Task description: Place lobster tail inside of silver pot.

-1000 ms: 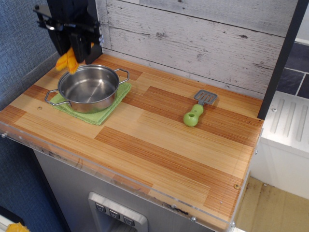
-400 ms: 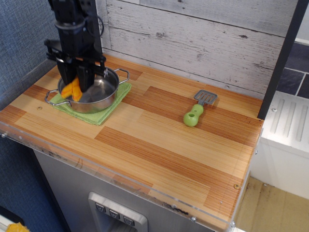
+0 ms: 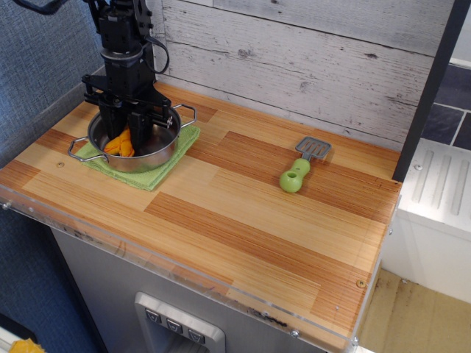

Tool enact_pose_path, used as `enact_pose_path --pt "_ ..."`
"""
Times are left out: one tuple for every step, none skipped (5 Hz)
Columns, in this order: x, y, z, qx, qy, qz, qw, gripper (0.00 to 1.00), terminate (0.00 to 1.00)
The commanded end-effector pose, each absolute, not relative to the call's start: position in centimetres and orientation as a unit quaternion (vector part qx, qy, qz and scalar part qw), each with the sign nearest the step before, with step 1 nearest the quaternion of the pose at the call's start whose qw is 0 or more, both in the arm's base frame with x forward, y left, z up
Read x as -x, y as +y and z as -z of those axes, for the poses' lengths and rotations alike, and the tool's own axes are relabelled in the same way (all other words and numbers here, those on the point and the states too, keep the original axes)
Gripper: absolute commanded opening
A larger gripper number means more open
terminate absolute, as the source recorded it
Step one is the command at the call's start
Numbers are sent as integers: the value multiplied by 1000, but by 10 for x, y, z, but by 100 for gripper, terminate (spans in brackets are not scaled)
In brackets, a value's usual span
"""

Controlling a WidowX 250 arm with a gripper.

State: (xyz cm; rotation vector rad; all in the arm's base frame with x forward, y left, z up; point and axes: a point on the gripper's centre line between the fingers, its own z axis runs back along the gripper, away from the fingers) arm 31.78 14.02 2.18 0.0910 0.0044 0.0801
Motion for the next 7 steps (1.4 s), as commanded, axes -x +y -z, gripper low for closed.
enact_pose_path --pt "-320 137 -37 -45 3 -36 998 100 0" --pt "-321 133 -40 -43 6 -35 998 100 0" --pt "-319 131 -44 -40 3 -35 999 100 0" --pt "-321 127 -57 -34 -19 -28 999 100 0" --pt "-330 119 -88 -49 -52 -11 997 100 0" --pt "-331 120 -120 -48 -86 -11 995 100 0" --pt "-323 121 -145 -44 -109 -13 993 100 0"
